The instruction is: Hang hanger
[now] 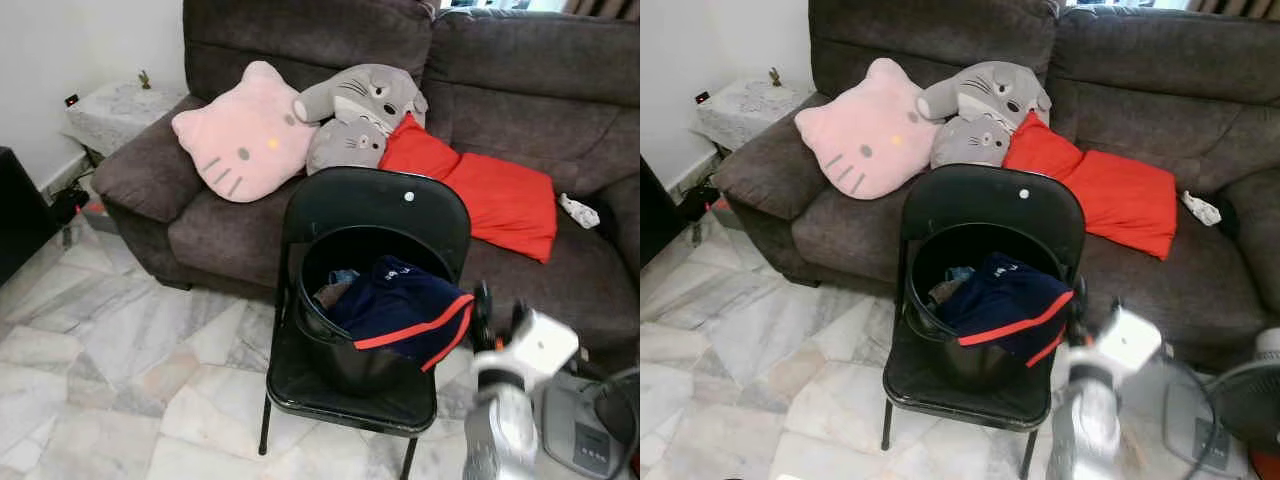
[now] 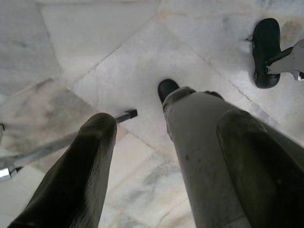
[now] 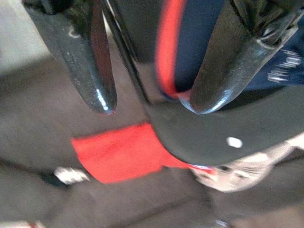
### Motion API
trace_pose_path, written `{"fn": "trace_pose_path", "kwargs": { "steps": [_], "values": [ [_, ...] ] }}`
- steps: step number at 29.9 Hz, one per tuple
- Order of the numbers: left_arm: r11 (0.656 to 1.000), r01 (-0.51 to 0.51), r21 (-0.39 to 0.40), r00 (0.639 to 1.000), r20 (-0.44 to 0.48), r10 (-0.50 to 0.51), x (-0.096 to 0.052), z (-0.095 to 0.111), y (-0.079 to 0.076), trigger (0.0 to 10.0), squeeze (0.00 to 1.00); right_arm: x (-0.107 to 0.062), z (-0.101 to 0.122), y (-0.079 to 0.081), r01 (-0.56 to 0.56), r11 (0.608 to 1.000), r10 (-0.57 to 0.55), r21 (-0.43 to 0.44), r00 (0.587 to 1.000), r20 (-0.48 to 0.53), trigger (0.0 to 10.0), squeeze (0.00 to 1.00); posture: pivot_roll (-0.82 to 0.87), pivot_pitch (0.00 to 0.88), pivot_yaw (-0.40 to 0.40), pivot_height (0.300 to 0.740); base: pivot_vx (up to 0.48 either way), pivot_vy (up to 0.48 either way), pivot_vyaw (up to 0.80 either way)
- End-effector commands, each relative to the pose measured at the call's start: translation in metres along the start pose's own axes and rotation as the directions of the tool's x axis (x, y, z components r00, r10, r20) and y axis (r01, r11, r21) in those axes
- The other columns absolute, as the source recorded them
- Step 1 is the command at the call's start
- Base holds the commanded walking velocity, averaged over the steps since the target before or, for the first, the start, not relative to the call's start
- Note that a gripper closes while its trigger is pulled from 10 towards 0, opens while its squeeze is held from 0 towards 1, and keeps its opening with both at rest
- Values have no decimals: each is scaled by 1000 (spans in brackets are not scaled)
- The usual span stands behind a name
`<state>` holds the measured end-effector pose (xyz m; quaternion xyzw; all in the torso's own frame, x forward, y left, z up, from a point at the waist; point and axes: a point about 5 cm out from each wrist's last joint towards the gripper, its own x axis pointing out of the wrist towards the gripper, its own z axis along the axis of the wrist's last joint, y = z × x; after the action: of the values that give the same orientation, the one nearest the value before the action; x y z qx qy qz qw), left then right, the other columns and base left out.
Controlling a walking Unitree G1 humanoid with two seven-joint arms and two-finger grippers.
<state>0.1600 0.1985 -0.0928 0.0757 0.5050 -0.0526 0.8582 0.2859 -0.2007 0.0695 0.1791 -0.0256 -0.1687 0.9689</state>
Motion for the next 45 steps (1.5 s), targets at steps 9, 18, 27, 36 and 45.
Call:
{"fn": "trace_pose_path", "kwargs": {
  "steps": [9, 18, 27, 36, 45],
  "values": [
    [1000, -13, 19, 999, -29, 13, -1, -8, 0, 10000, 0, 1, -28, -18, 16, 943, 42, 333, 985, -166, 10000, 0, -123, 82, -3, 740, 0, 0, 0],
    [1000, -18, 22, 999, -33, 19, -1, -9, 3, 10000, 0, -1, -38, -48, 59, 907, 31, 418, 978, -204, 10000, 1000, -108, 91, 18, 740, 0, 0, 0],
    [999, -20, 31, 999, -33, 21, -2, -8, 5, 10000, 0, 4, -33, -60, 1, 871, 83, 491, 985, -148, 10000, 1000, -106, 100, 31, 740, 0, 0, 0],
    [999, -22, 35, 999, -32, 23, -2, -7, 6, 10000, 0, 11, -29, -58, -57, 876, 135, 480, 982, -131, 10000, 804, -96, 108, 41, 740, 0, 0, 0],
    [999, -20, 42, 999, -32, 21, -2, -6, 7, 10000, 0, 14, -31, -55, -80, 860, 176, 503, 973, -147, 10000, 0, -86, 112, 51, 740, 0, 0, 0]
  ]
}}
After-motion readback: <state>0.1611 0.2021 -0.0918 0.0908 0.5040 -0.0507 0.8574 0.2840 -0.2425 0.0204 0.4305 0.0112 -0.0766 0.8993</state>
